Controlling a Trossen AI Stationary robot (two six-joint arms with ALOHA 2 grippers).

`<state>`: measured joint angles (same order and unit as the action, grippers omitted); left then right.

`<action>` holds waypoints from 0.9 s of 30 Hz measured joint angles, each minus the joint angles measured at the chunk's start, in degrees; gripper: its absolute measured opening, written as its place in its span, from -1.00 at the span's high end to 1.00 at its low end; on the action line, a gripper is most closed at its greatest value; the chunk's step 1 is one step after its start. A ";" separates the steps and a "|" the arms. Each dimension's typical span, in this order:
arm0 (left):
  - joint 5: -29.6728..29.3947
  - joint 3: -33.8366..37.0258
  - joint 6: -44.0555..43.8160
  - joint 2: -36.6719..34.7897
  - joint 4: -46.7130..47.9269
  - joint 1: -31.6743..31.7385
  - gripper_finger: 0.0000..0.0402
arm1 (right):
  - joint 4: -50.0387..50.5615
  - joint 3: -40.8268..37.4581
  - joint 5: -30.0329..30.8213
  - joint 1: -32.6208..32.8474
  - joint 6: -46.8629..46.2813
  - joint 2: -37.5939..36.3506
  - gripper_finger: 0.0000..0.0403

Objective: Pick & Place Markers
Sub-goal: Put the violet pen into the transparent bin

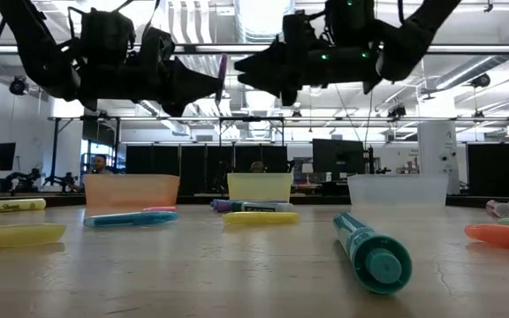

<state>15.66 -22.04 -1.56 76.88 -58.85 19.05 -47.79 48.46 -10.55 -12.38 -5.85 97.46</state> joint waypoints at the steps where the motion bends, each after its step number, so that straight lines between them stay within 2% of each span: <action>1: 0.00 0.00 0.00 0.01 -0.02 0.00 0.86 | -0.02 0.64 -0.02 0.15 0.00 0.43 0.06; 9: -0.24 0.00 0.00 0.01 0.11 -0.02 0.86 | 0.91 4.77 0.22 1.66 0.26 2.74 0.07; 15: -0.26 0.00 -0.07 0.05 0.64 -0.02 0.86 | 1.05 7.31 1.44 1.66 0.28 3.55 0.15; 20: -0.26 0.00 -0.10 0.05 0.69 -0.02 0.86 | 1.40 9.06 1.67 1.64 0.07 5.11 0.32; 27: -0.17 0.00 -0.21 0.05 0.79 -0.11 0.86 | 1.35 10.31 1.92 1.62 0.11 7.07 0.66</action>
<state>15.49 -22.04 -1.77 76.93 -58.06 18.94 -46.44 58.76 -8.63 -10.76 -5.73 104.53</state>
